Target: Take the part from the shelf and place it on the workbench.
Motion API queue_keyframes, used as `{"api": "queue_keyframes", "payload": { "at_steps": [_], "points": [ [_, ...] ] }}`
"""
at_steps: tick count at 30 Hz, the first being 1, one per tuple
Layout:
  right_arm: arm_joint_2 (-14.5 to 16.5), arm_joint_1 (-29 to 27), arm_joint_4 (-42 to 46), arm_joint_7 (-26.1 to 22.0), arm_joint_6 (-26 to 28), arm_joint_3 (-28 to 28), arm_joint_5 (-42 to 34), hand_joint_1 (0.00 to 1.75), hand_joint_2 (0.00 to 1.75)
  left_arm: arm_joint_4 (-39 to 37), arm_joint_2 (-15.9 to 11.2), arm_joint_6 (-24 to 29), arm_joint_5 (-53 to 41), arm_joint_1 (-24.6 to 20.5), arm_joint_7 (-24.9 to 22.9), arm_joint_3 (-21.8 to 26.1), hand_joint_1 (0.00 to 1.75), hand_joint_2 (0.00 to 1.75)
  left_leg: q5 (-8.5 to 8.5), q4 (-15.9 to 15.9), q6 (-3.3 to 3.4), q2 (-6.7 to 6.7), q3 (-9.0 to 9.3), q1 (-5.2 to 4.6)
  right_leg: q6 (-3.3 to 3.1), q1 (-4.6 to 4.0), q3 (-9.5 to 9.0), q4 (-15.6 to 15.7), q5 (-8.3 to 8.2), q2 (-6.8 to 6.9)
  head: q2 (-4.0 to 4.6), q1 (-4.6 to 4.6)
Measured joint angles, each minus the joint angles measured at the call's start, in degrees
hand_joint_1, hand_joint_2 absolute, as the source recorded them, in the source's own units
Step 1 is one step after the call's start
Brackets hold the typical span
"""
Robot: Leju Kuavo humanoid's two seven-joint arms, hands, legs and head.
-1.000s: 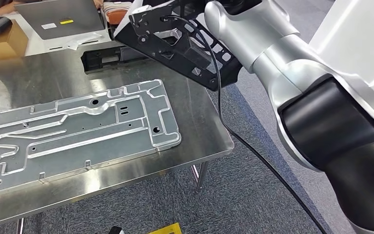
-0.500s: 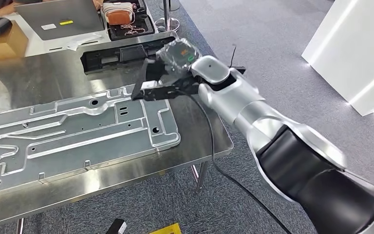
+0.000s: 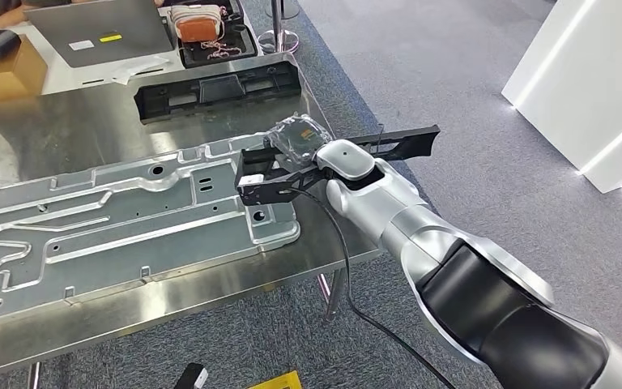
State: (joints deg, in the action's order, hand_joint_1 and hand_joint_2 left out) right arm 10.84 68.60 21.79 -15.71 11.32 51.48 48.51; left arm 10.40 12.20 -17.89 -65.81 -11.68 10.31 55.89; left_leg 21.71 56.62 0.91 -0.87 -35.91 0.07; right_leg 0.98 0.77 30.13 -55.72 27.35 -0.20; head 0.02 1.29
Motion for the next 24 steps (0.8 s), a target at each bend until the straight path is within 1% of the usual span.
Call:
{"api": "queue_keyframes", "payload": {
  "at_steps": [8, 12, 14, 17, 20, 22, 24],
  "points": [
    [0.0, 0.1, -0.6, 0.8, -2.2, -1.3, 1.8, 1.75, 1.75, 0.0, 0.3, 0.9, 0.8, -0.2, -1.0, 0.0, 0.0, 1.75, 0.0, 0.0, 0.0, 0.01, 0.1, 0.0, 0.0, 0.0, -0.09, 0.0, 0.0, -0.01, 0.0, 0.0],
    [0.1, 1.5, -0.9, 2.6, -5.0, -2.2, 1.9, 1.75, 1.75, 0.0, 0.6, 1.1, 1.4, -0.3, -0.7, 0.0, 0.0, 1.75, -0.02, 0.0, -0.02, 0.01, 0.1, -0.01, 0.02, 0.0, -0.09, 0.0, -0.02, -0.01, 0.0, 0.0],
    [0.3, 4.0, -1.0, 4.8, -7.4, -2.8, 2.4, 1.75, 1.75, 0.0, 0.6, 1.2, 1.7, -0.3, -0.8, 0.0, 0.0, 1.75, -0.05, 0.0, -0.04, 0.01, 0.02, -0.03, 0.03, 0.02, 0.01, -0.1, -0.04, -0.03, 0.0, 0.0],
    [1.2, 10.6, -1.1, 9.5, -11.2, -3.8, 3.6, 1.75, 1.75, 0.0, 0.6, 1.8, 2.1, -0.2, -1.6, 0.2, 0.0, 1.75, -0.07, 0.0, -0.04, 0.07, -0.14, -0.07, 0.05, 0.05, 0.24, -0.2, -0.05, -0.1, 0.0, 0.0],
    [2.7, 16.7, -1.2, 12.3, -13.5, -4.3, 4.8, 1.75, 1.75, 0.0, 0.7, 2.2, 2.4, -0.3, -1.8, 0.5, 0.0, 1.75, -0.05, 0.0, -0.06, 0.13, -0.14, -0.06, 0.02, 0.04, 0.26, -0.2, -0.02, -0.13, 0.0, 0.0],
    [3.9, 19.0, -1.3, 13.3, -14.2, -4.3, 5.7, 1.75, 1.75, 0.0, 0.8, 2.1, 2.8, -0.4, -1.8, 0.6, 0.0, 1.75, -0.04, 0.0, -0.08, 0.13, -0.13, -0.03, -0.01, 0.02, 0.26, -0.2, 0.01, -0.11, 0.0, 0.0],
    [4.9, 20.0, -1.5, 13.9, -14.4, -4.3, 6.4, 1.75, 1.75, 0.0, 1.0, 2.1, 3.1, -0.6, -1.8, 0.8, 0.0, 1.75, -0.04, 0.0, -0.08, 0.12, -0.13, -0.01, -0.03, -0.01, 0.26, -0.2, 0.03, -0.11, 0.0, 0.0]
  ]
}}
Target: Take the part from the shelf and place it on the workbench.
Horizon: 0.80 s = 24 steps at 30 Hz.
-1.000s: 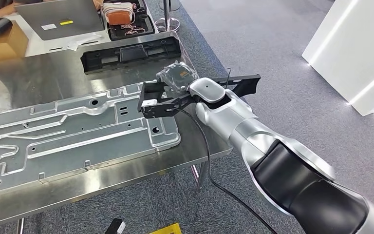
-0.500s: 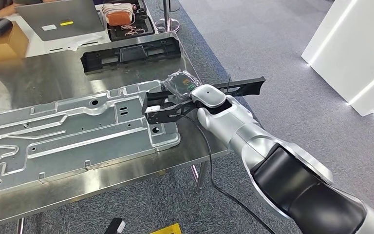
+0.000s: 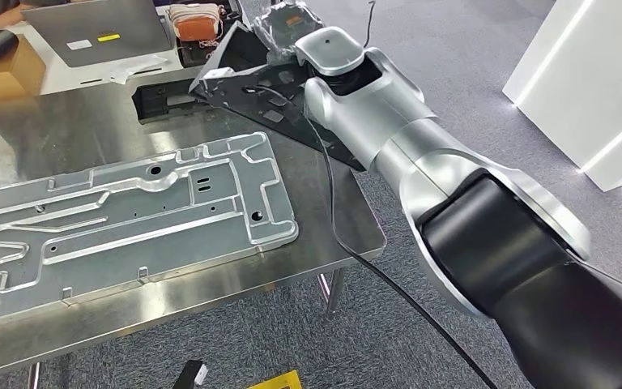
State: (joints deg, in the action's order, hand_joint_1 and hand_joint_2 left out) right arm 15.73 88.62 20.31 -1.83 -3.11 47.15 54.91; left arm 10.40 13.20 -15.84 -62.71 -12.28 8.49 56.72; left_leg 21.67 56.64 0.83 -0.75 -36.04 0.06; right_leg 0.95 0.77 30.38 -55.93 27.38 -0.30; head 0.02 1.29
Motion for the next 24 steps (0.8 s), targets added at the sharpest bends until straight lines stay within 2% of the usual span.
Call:
{"api": "queue_keyframes", "payload": {
  "at_steps": [6, 15, 21, 24],
  "points": [
    [2.0, 0.2, -0.7, 0.7, 0.2, 0.0, 1.9, 1.75, 1.75, 0.0, 0.3, -0.1, 0.7, -0.3, -0.2, 0.7, 0.0, 1.75, 0.0, 0.0, 0.0, 0.0, 0.0, 0.01, -0.01, -0.01, -0.01, 0.0, 0.01, 0.0, 0.0, 0.0],
    [3.1, -2.4, -0.8, 0.1, 0.6, 0.3, 3.4, 1.75, 1.75, 0.0, 0.3, -0.9, 0.7, -0.5, -0.4, 1.1, 0.0, 1.75, 0.0, 0.0, 0.0, -0.01, 0.01, 0.0, -0.01, 0.01, -0.05, 0.0, 0.0, 0.0, 0.0, 0.0],
    [3.3, -4.1, -0.7, -1.2, 1.0, 0.3, 0.5, 1.75, 1.75, 0.0, 0.2, -1.5, -0.1, -0.8, -1.0, 1.2, 0.0, 1.75, 0.0, 0.0, 0.0, -0.01, 0.02, 0.0, -0.01, 0.0, -0.04, 0.0, 0.0, 0.0, 0.0, 0.0],
    [3.4, -4.6, -0.7, -0.4, 0.0, -0.2, -3.7, 1.75, 1.75, 0.0, 0.2, -1.8, -0.1, -1.0, -1.4, 1.2, 0.0, 1.75, 0.0, 0.0, 0.0, -0.01, 0.02, 0.01, -0.01, 0.0, -0.04, 0.0, 0.0, 0.01, 0.0, 0.0]
  ]
}}
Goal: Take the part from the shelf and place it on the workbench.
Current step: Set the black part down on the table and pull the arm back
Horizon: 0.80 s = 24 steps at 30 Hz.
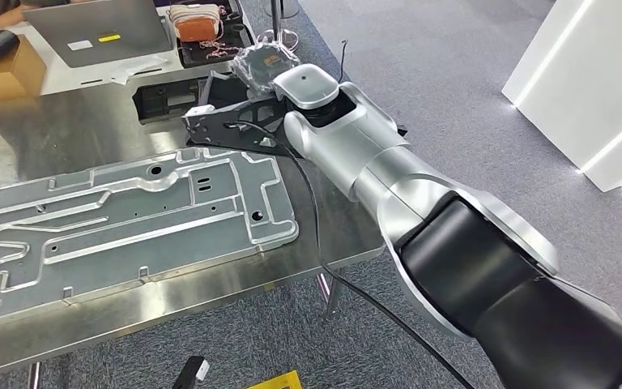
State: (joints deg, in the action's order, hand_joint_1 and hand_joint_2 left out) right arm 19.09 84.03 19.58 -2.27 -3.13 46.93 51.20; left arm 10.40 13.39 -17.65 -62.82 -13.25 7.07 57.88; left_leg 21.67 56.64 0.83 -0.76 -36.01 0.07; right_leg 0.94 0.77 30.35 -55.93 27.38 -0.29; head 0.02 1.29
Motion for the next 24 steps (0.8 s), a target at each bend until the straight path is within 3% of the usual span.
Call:
{"api": "queue_keyframes", "payload": {
  "at_steps": [9, 24],
  "points": [
    [0.0, -0.2, -1.3, 4.9, -3.2, -4.8, -6.5, 1.75, 1.75, 0.0, -0.7, -1.0, 0.2, -0.1, -0.8, 0.0, 0.0, 1.75, 0.0, 0.0, 0.0, 0.01, 0.0, 0.0, 0.0, 0.01, 0.01, 0.0, 0.0, -0.01, 0.0, 0.0],
    [-1.3, -2.8, -3.1, 2.2, -3.4, -6.3, -4.2, 1.75, 1.75, 0.0, -2.9, -2.6, -0.4, -0.1, -0.7, 0.0, 0.0, 1.75, 0.0, 0.0, 0.0, 0.02, 0.01, 0.0, 0.0, 0.0, 0.01, 0.0, 0.0, -0.02, 0.0, 0.0]
  ]
}}
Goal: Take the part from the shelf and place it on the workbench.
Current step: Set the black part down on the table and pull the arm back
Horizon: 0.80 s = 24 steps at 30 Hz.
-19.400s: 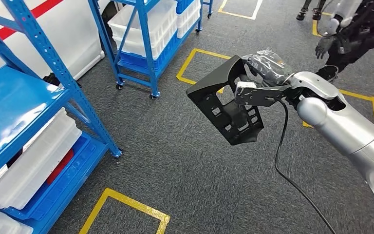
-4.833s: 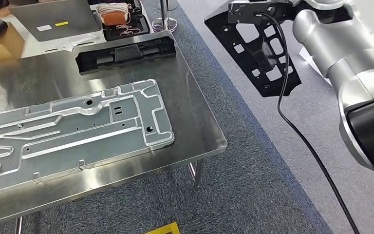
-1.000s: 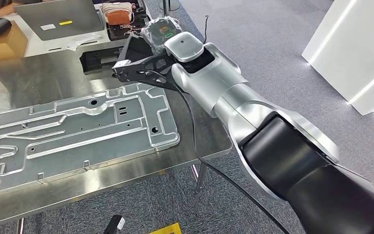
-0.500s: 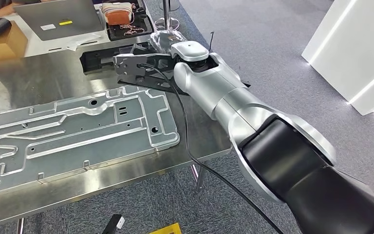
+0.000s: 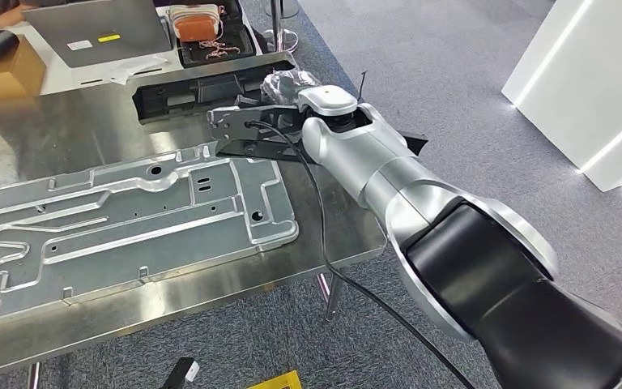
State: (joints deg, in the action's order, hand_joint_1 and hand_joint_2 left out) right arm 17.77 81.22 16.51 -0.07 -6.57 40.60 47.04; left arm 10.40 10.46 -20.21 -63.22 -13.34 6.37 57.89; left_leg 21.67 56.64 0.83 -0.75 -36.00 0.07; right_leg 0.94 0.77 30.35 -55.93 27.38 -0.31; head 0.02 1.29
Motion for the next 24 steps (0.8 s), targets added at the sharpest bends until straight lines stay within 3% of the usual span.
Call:
{"api": "queue_keyframes", "payload": {
  "at_steps": [9, 24],
  "points": [
    [-0.4, -2.7, 0.0, -3.0, 0.3, -0.4, 1.5, 1.75, 1.75, 0.0, -1.2, -0.2, 0.3, 0.1, 0.0, -0.1, 0.0, 1.75, 0.0, 0.0, 0.0, 0.0, 0.01, 0.0, 0.0, 0.0, -0.01, 0.0, 0.0, 0.0, 0.0, 0.0],
    [-2.8, -4.8, 0.0, -3.2, 0.2, -1.5, 3.0, 1.75, 1.75, 0.0, -1.0, -0.1, -0.5, 0.9, 0.8, -0.8, 0.0, 1.75, 0.0, 0.0, 0.0, 0.0, 0.02, -0.01, 0.0, 0.01, -0.02, 0.0, 0.0, 0.0, 0.0, 0.0]
  ]
}}
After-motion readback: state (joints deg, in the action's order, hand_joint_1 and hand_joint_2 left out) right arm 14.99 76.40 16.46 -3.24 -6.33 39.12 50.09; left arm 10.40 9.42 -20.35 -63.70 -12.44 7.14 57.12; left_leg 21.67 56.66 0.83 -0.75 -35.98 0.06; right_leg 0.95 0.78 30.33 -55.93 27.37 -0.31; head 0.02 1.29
